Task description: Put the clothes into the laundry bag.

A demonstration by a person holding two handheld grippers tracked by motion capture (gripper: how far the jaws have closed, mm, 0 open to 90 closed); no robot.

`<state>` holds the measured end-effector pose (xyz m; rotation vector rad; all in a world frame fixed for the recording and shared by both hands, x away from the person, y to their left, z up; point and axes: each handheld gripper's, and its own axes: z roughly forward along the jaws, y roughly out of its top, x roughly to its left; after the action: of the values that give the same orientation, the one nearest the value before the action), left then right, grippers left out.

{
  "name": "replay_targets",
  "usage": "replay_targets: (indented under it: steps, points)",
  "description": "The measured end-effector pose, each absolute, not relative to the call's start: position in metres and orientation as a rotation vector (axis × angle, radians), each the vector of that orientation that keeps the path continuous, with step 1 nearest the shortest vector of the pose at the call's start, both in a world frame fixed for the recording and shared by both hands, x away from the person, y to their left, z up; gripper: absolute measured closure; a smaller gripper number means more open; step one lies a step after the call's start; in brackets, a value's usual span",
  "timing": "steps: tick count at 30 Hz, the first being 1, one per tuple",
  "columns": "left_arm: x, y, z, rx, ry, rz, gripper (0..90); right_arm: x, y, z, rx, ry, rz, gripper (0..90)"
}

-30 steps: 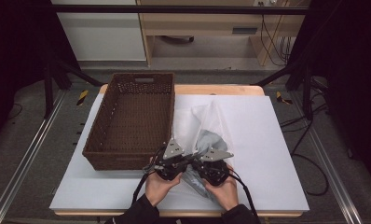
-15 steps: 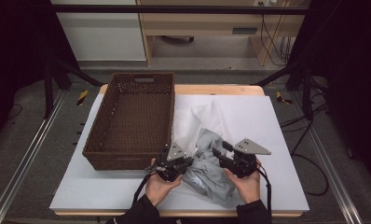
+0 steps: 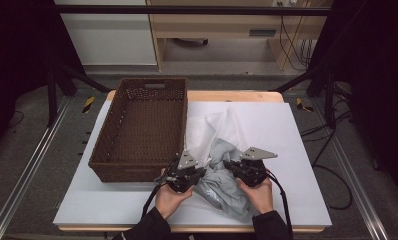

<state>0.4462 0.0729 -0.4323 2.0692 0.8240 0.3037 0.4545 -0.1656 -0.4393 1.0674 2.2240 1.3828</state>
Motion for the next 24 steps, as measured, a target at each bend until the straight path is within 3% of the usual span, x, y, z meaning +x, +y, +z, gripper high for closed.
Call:
replay_targets:
  steps: [6, 14, 20, 24]
  points:
    - [0.443, 0.074, -0.423, 2.034, 0.815, 0.304, 88.0, 0.423, -0.142, -0.436, 0.908, 2.355, 1.399, 87.9]
    - [0.432, 0.072, -0.412, 2.018, 0.762, 0.333, 88.2, 0.451, -0.108, -0.457, 1.006, 2.350, 1.210, 86.4]
    - [0.436, 0.072, -0.424, 2.052, 0.778, 0.324, 88.2, 0.452, -0.116, -0.454, 1.035, 2.281, 1.253, 70.9]
    - [0.438, 0.071, -0.429, 2.073, 0.790, 0.325, 88.2, 0.441, -0.146, -0.435, 1.063, 2.192, 1.362, 66.9]
